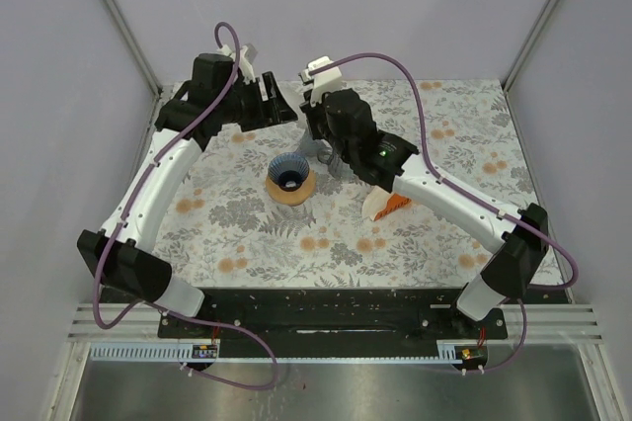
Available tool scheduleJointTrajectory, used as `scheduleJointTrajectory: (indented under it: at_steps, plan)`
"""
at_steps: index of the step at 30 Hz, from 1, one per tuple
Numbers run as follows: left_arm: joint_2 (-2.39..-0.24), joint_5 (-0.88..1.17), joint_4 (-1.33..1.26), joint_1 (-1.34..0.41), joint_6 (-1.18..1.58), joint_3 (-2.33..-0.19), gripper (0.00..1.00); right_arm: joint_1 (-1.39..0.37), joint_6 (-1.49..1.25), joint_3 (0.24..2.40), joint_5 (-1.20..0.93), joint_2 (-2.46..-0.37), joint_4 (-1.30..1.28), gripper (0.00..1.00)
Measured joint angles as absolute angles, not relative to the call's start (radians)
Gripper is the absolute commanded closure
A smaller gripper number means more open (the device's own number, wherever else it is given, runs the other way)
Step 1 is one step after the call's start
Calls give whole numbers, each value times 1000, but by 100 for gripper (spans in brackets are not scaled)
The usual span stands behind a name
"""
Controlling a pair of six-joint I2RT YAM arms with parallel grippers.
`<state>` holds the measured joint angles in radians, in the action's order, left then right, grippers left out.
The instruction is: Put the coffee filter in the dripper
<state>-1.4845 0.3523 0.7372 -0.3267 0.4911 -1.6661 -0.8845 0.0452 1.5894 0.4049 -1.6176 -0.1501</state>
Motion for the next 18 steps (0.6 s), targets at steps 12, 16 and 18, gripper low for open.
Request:
scheduleJointTrajectory:
  at_steps: [12, 16, 18]
  plan:
    - [-1501, 396, 709, -291, 528, -1646, 84, -891, 44, 1593, 398, -1618, -136, 100]
    - [-1504, 413, 718, -285, 501, -1641, 100, -891, 46, 1593, 390, -1619, -131, 100]
    - [-1504, 411, 719, -284, 475, -1641, 100, -891, 49, 1598, 362, -1622, -133, 99]
